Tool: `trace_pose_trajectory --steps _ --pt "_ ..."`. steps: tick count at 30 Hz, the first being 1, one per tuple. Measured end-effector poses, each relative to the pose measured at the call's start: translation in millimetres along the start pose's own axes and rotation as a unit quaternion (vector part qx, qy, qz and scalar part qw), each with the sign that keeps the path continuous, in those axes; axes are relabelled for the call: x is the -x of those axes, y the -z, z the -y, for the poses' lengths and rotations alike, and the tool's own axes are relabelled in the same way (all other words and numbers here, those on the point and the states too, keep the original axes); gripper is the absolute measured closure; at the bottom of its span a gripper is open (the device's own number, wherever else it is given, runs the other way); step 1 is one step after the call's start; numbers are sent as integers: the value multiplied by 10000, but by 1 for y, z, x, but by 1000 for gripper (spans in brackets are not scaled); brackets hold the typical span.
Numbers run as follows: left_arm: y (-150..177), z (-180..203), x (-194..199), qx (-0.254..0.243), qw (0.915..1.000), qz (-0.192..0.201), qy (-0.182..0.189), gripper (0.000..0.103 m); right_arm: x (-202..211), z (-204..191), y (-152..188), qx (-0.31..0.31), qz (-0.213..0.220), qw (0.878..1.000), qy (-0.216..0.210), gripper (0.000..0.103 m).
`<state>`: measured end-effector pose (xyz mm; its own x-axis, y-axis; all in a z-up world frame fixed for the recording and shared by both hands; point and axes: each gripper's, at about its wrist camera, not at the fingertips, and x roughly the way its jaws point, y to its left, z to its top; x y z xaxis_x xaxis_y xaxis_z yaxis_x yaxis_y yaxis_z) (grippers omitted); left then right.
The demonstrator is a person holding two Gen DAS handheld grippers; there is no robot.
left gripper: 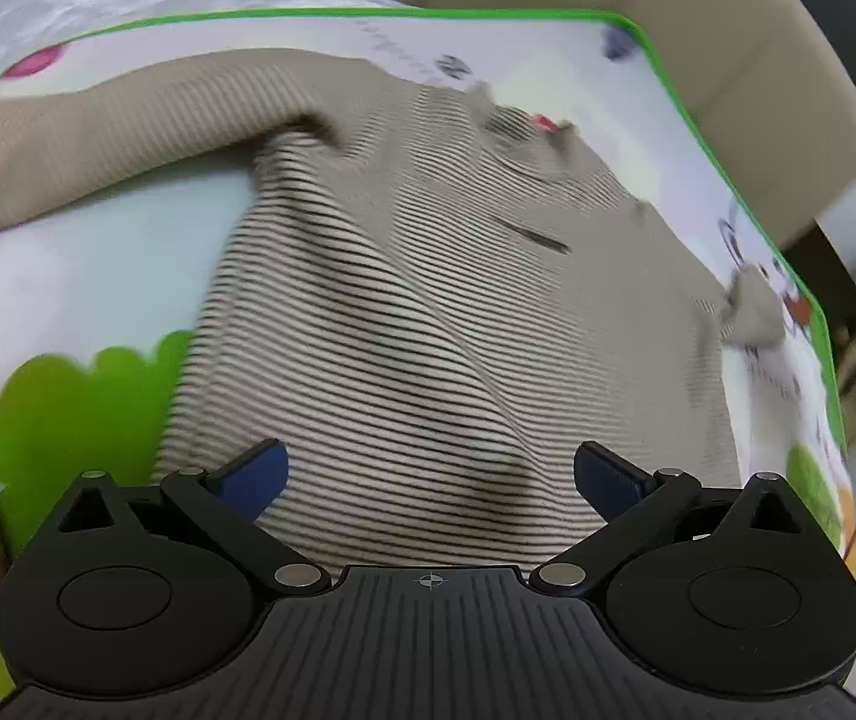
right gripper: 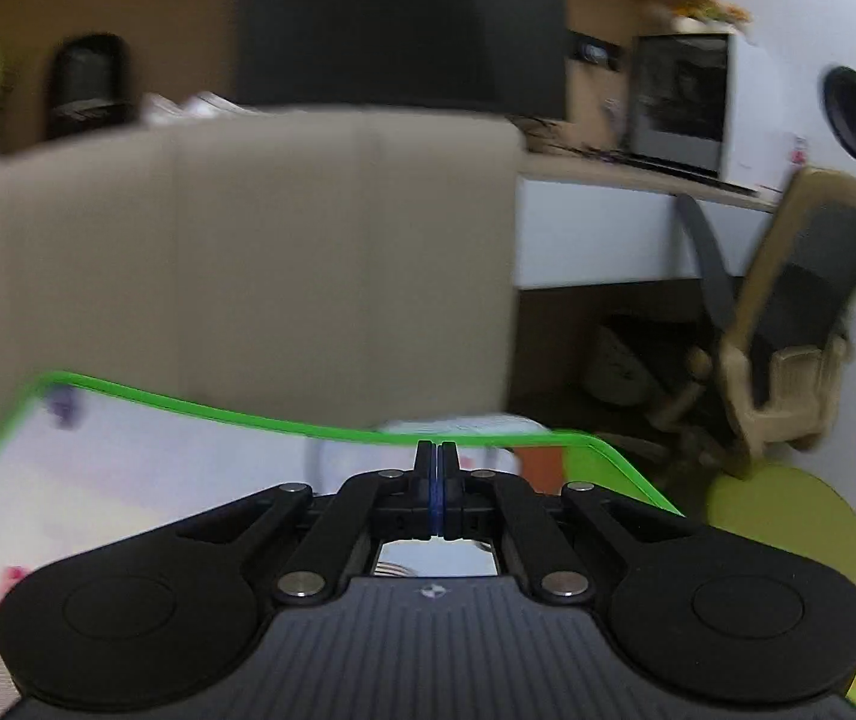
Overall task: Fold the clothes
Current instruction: 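Grasp the sleeve cuff with the right gripper and lift it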
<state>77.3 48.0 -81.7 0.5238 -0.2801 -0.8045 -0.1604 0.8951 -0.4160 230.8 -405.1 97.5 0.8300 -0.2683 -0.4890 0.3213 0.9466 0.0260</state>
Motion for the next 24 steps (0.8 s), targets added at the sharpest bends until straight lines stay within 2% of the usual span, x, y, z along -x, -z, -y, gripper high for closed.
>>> trace_pose_trajectory --steps 1,3,4,5,9,13,19,22,24 --pt "1 -1 4 64 9999 40 -94 0 0 -2 0 -120 -174 9996 -205 101" --pt "4 -2 11 120 9997 80 -217 0 -6 -8 4 -384 -585 9955 -637 83" --pt "6 -2 12 139 9996 54 -235 0 -14 -16 13 -322 -711 9949 -634 63" --pt "8 -3 11 155 9996 2 -236 0 -23 -26 23 -195 -809 9950 -556 57" --pt "12 -1 8 85 9996 -54 -280 0 -61 -72 67 638 -1069 9922 23 57" --pt "8 -1 0 42 9996 -75 -277 0 -107 -101 95 990 -1204 9868 442 58" --pt "2 4 -10 -260 9992 1 -295 0 -166 -122 109 1112 -1295 9794 1079 57" --pt "4 7 -13 -507 9982 68 -321 0 -192 -121 106 1074 -1209 9761 1451 45" --pt "5 9 -15 -658 9972 115 -338 0 -199 -117 101 1061 -1205 9753 1520 45"
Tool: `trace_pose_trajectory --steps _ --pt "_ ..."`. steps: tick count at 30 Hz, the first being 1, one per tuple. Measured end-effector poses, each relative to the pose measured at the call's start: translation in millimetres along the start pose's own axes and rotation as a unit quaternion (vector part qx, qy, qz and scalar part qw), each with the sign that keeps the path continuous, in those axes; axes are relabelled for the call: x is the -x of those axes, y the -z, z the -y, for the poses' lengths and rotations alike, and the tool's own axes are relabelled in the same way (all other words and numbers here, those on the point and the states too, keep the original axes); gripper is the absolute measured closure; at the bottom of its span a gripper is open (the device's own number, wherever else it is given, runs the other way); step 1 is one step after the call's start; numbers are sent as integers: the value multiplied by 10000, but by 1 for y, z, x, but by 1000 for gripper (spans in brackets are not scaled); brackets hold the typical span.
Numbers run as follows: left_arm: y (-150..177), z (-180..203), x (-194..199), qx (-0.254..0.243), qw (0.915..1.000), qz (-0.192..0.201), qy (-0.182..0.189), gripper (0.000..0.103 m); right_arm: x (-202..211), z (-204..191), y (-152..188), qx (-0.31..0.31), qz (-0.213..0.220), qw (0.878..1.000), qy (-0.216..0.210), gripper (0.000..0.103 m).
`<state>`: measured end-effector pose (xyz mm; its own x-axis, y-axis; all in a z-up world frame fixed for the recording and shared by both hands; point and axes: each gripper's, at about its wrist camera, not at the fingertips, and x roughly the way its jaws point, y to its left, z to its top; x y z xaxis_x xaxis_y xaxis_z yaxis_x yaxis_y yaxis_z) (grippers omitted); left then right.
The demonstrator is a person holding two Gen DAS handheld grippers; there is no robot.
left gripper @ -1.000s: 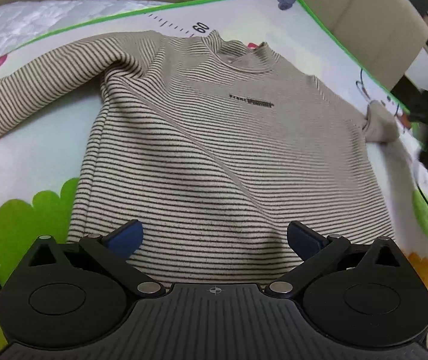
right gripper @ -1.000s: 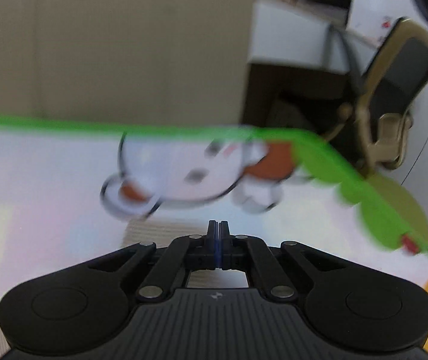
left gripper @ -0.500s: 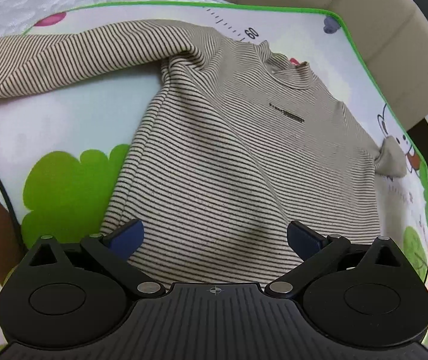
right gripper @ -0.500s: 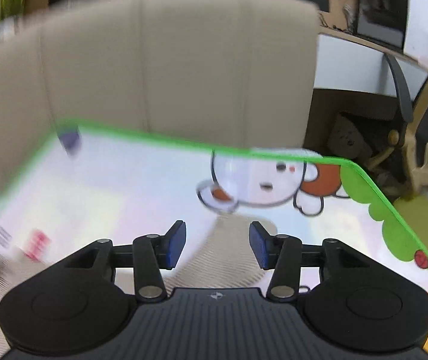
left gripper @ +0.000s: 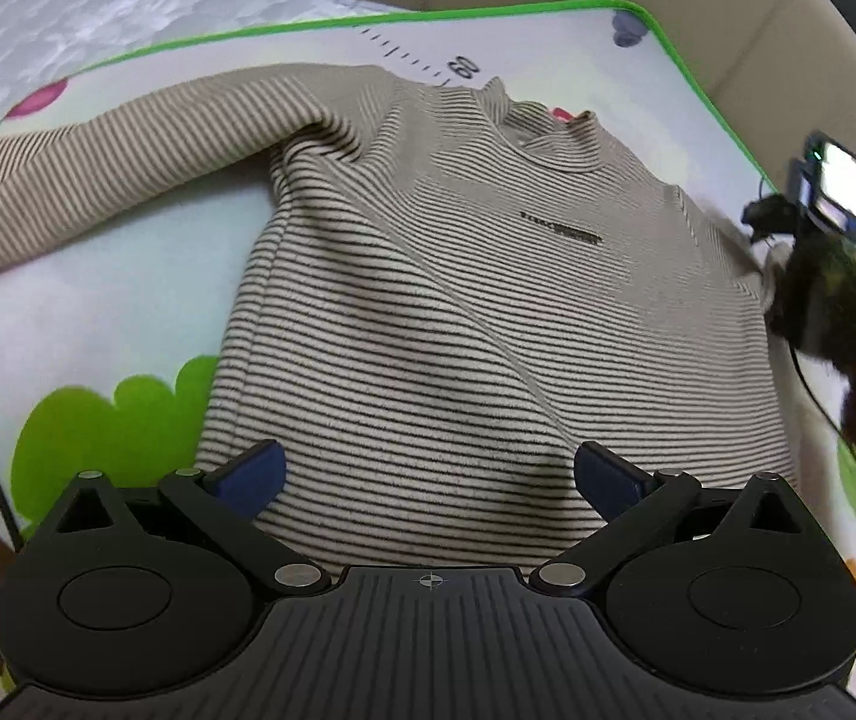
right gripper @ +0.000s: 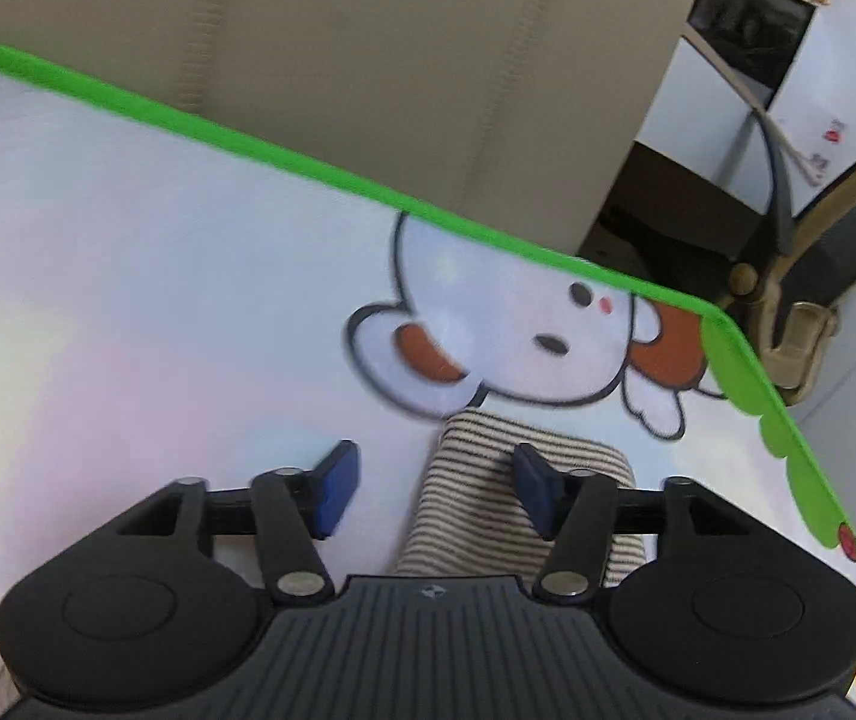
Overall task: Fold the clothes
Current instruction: 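Grasp the sleeve cuff with the right gripper and lift it, then carry the held sleeve across the shirt body with the right gripper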
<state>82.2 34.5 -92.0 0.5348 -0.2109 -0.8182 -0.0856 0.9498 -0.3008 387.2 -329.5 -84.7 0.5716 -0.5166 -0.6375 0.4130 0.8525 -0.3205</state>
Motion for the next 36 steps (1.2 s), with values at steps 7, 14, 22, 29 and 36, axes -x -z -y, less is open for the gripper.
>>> trace_pose_trajectory --steps 7,14,22,29,36 --pt "0 -6 2 -88 9999 49 90 0 15 64 12 3 154 9986 -512 96" --pt "0 -5 5 9 9999 67 88 0 113 193 45 -1281 742 9765 -1565 96" --pt "7 -4 14 60 10000 -17 -68 0 118 268 128 -2816 -324 9327 -2230 81" --pt "8 -19 35 693 9972 -278 13 0 89 270 170 -4310 -837 8646 -2444 53" --pt "2 -47 44 1080 9941 -31 -105 0 66 241 142 -4112 -491 8797 -2337 96"
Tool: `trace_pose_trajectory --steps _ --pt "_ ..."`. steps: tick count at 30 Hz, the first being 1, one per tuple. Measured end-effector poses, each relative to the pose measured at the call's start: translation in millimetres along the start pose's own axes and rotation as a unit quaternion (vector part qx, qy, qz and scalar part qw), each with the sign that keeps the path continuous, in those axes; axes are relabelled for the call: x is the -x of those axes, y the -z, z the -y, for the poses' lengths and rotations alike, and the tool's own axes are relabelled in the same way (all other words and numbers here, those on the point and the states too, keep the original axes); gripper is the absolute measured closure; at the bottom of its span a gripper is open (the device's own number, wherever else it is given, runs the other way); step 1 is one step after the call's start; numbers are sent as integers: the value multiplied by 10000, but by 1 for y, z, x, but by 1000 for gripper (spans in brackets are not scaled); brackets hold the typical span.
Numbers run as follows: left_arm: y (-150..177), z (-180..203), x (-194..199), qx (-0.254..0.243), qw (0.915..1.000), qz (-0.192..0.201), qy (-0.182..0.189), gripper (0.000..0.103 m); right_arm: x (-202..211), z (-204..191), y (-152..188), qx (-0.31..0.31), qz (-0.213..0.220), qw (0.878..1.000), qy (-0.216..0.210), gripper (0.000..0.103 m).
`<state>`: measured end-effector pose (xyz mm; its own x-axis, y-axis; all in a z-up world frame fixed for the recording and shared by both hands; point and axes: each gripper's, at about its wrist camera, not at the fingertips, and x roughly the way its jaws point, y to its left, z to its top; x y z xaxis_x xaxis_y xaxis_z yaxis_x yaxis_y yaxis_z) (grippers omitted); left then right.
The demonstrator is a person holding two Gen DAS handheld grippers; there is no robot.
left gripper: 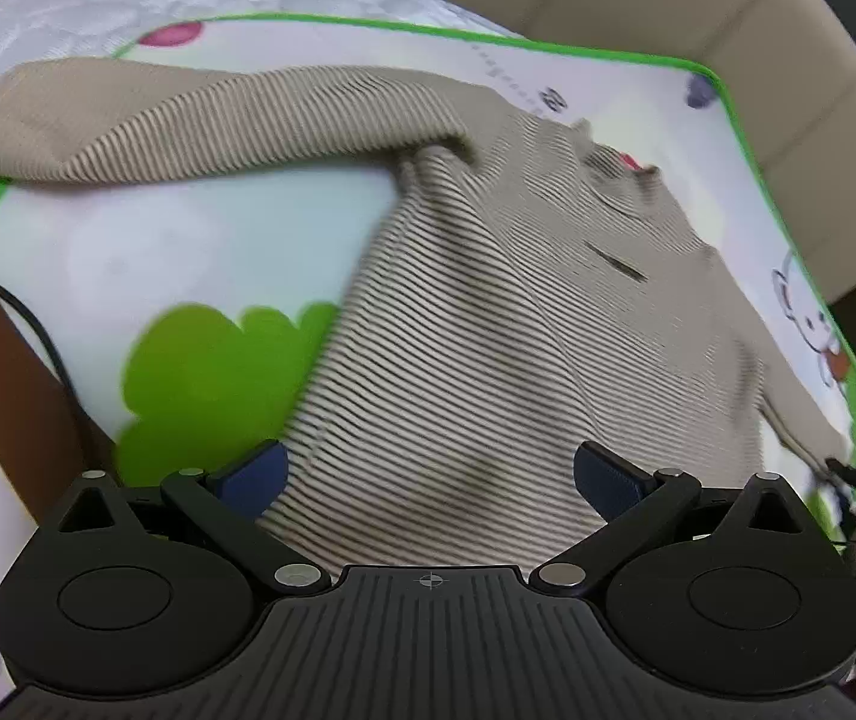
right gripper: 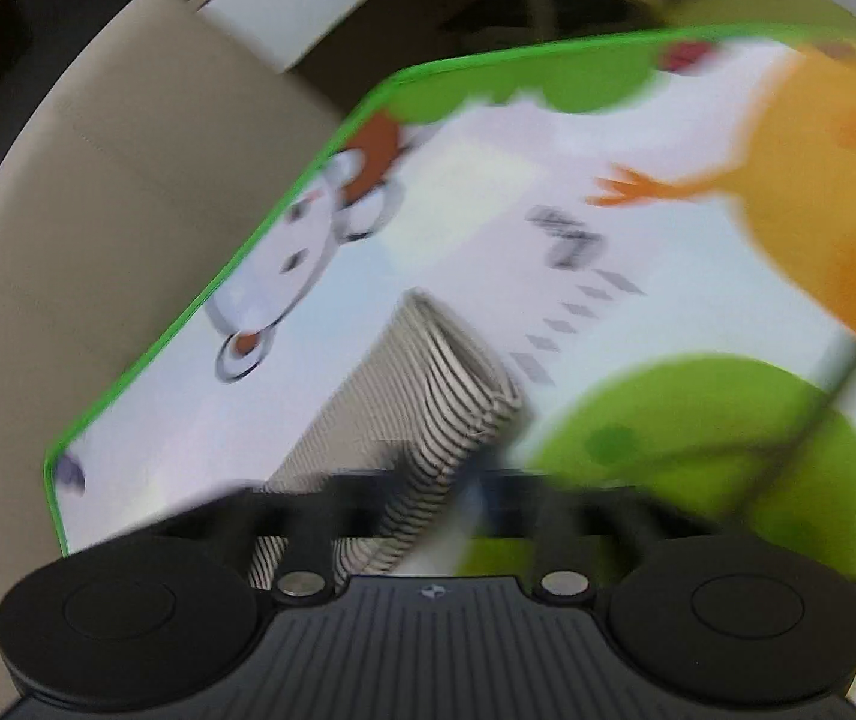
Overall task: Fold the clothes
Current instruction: 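Carry the held sleeve across the shirt body with the right gripper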
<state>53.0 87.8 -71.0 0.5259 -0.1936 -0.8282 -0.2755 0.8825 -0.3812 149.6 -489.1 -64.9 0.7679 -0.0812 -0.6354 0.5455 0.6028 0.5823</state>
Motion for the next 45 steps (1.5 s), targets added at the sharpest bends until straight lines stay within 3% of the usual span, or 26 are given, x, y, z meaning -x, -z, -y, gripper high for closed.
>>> trace_pose_trajectory --steps 3,7,11,14,18,21,26,29,32,34,37,39,41,43,45 --pt "-14 -10 0 6 9997 211 -137 0 24 -67 -12 1242 516 9900 -431 96" --pt "-35 -34 9 385 9982 456 -109 0 75 -171 -1 2947 968 9428 -1224 96" --pt "-41 -49 19 672 9965 481 80 0 104 -241 46 3694 715 9033 -2061 96" --pt "-45 -61 24 938 9941 477 273 0 105 -275 96 4022 282 8811 -2471 96" --pt "-48 -79 35 1395 9879 624 263 0 91 -296 160 4416 -237 8580 -2611 96" --pt "-46 -80 34 1448 9872 545 397 0 76 -302 200 4670 -496 8451 -2553 96" --pt "-45 -73 27 1294 9889 403 601 0 58 -307 239 4889 -761 8349 -2412 92" --pt "-46 -83 20 1535 9863 342 496 0 53 -306 248 4832 -1008 8312 -2558 86" --pt "-43 -90 18 1832 9814 291 492 0 61 -306 255 4957 -911 8222 -2643 83" --pt "-41 -89 21 1941 9789 308 558 0 68 -312 264 5292 -841 7990 -2728 82" --pt "-44 -90 41 1887 9783 623 579 0 80 -319 285 5845 -862 7463 -3066 64" --pt "-50 -99 63 1830 9773 1039 259 0 89 -321 307 6256 -871 6987 -3359 61" --pt "-56 -112 83 1822 9720 1477 -163 0 93 -320 342 6722 -820 6436 -3567 60" --pt "-59 -126 100 1935 9584 1975 -716 0 96 -318 377 7109 -782 5896 -3754 60" --pt "-62 -135 111 1987 9446 2332 -1175 0 96 -317 412 7369 -786 5441 -3935 60"
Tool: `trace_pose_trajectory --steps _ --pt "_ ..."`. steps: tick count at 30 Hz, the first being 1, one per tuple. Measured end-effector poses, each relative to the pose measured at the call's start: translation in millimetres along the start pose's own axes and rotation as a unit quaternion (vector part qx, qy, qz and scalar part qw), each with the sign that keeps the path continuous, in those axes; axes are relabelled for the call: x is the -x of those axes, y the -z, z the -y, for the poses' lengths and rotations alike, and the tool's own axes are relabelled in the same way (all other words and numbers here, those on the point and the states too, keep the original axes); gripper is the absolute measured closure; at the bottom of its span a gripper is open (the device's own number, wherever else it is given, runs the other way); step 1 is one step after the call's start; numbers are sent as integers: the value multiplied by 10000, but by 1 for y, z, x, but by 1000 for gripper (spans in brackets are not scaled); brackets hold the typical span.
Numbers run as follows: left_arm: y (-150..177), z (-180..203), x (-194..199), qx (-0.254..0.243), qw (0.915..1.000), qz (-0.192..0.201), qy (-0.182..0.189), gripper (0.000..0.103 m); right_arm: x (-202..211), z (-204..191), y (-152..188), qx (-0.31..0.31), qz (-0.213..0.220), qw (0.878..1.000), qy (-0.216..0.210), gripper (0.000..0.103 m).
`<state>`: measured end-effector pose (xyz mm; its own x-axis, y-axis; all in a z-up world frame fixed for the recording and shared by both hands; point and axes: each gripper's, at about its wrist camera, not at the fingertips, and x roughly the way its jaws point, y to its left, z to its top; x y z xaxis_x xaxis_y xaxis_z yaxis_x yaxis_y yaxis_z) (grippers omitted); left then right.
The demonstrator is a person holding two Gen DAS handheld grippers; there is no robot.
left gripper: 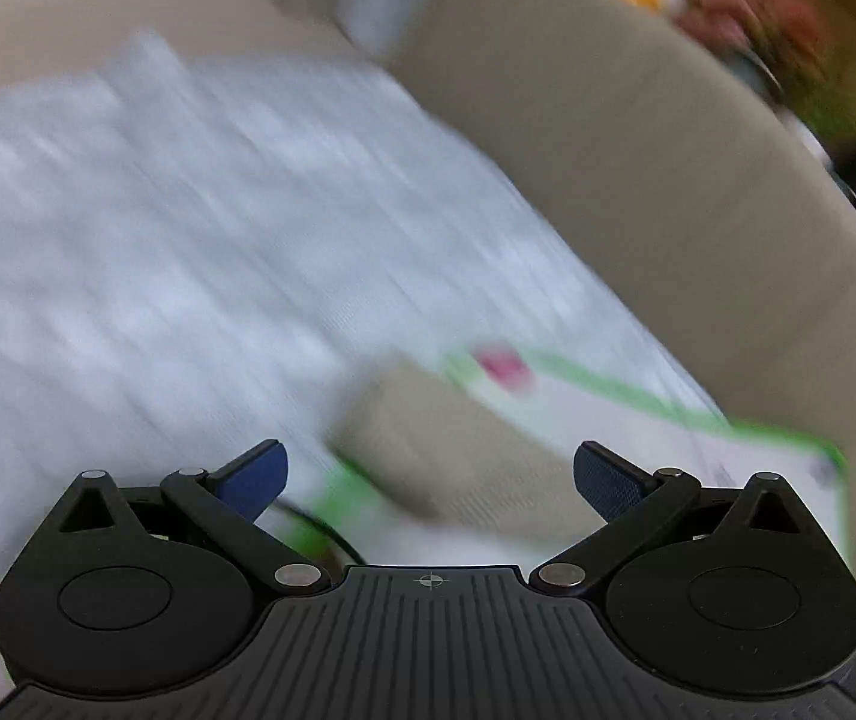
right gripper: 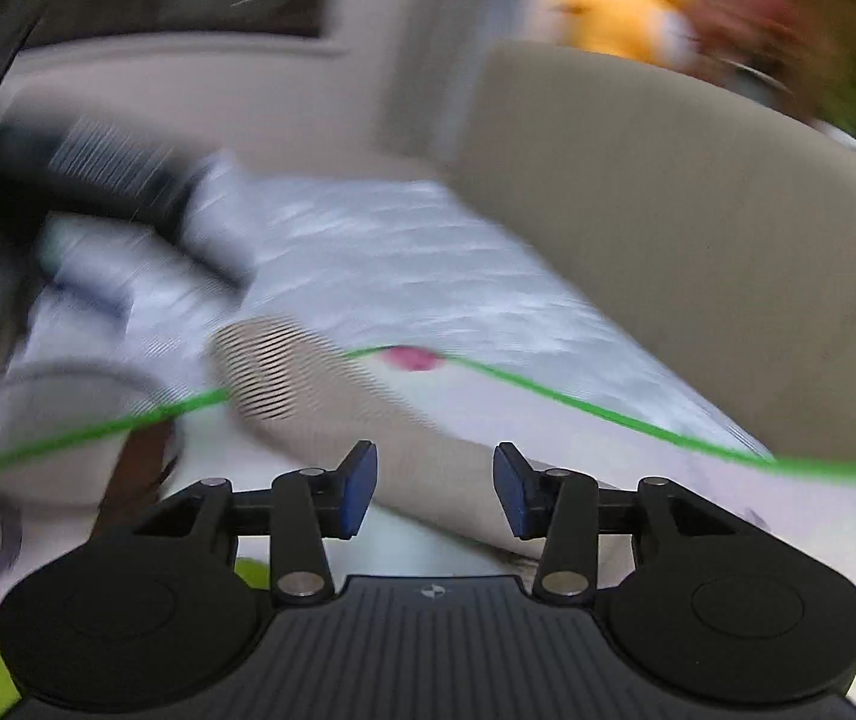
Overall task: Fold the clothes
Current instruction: 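Carry the held sleeve across the shirt body with the right gripper, then lower the sleeve onto the shirt body and open the right gripper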
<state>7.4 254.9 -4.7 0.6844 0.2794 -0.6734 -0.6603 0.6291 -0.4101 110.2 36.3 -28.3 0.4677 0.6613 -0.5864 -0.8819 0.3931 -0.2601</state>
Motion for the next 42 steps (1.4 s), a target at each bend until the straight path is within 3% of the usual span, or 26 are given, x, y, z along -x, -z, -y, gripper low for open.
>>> trace_pose_trajectory --steps 2,5,9,10,11,12,17,23,26,31,36,38,42 --pt "-4 -3 1 2 9994 244 -241 0 -22 -23 -4 347 66 9992 -209 60" --pt "-2 -4 -6 87 9997 131 -163 0 -54 -56 -10 779 139 9959 -447 60" --pt "-1 -5 -13 113 9998 81 -110 0 -89 -87 -7 1512 77 9879 -341 62" --pt "-1 -5 -14 116 9998 118 -127 0 -93 -88 -8 1534 56 9876 -314 73" --pt "-1 -8 -15 136 9997 151 -156 0 -95 -87 -11 1514 26 9881 -287 100" --pt "-1 -13 -14 181 9996 161 -161 0 -94 -82 -15 1415 38 9897 -195 99" --pt "0 -25 -20 383 9992 5 -118 0 -34 1 -44 73 647 9973 353 99" --pt "12 -6 -27 12 9997 -227 132 0 87 108 -48 -964 1346 9807 1036 99" --pt "23 8 -33 -242 9986 -410 225 0 133 137 -21 -1015 1275 9744 1549 99" --pt "51 46 -31 -883 9917 -701 625 0 184 173 48 -1790 912 9581 2041 95" --pt "90 96 -21 -1833 9723 -868 1159 0 206 185 121 -2809 629 9322 2195 82" --pt "105 114 -16 -2221 9626 -847 1299 0 207 188 145 -3216 504 9193 2210 70" --pt "134 141 -9 -2762 9450 -820 1546 0 203 200 177 -4162 432 8843 2071 61"
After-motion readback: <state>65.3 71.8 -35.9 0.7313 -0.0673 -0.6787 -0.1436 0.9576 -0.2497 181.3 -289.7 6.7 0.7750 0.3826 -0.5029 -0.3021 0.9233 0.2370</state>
